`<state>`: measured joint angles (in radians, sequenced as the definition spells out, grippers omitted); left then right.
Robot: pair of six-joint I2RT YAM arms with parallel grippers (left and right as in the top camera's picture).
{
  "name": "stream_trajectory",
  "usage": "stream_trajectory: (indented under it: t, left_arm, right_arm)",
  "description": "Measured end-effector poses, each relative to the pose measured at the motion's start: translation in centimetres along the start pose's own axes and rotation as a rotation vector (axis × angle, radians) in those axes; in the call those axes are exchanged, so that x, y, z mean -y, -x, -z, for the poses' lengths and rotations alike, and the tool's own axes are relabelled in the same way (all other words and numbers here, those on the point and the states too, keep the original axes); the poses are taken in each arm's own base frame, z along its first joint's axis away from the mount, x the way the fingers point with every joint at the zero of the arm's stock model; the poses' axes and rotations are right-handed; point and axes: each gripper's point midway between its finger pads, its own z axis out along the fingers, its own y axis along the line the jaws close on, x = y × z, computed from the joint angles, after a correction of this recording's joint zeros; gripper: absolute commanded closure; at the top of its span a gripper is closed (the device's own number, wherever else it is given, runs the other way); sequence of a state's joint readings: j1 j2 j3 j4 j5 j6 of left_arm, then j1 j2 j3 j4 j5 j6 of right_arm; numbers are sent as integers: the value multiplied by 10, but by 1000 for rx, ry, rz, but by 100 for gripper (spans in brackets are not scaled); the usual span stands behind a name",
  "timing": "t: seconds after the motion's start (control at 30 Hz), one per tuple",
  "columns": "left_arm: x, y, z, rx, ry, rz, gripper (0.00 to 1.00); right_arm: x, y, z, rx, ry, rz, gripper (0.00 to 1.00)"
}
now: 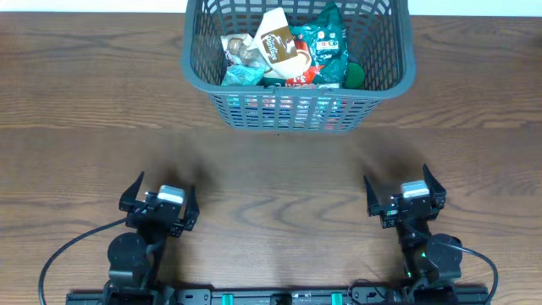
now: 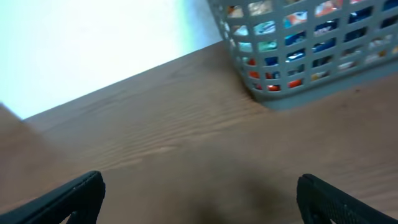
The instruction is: Pack container
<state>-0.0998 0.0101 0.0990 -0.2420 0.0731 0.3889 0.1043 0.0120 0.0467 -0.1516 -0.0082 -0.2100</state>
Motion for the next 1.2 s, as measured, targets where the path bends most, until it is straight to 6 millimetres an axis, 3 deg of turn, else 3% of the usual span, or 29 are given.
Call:
stream_trajectory:
  t: [0.6, 1.2]
  left_arm:
    - [-13, -4, 1, -13, 80, 230, 2]
    - [-13, -4, 1, -12, 80, 259, 1]
  right_arm:
    - [0, 0, 0, 0, -1, 0, 1]
    - [0, 0, 0, 0, -1, -3, 1]
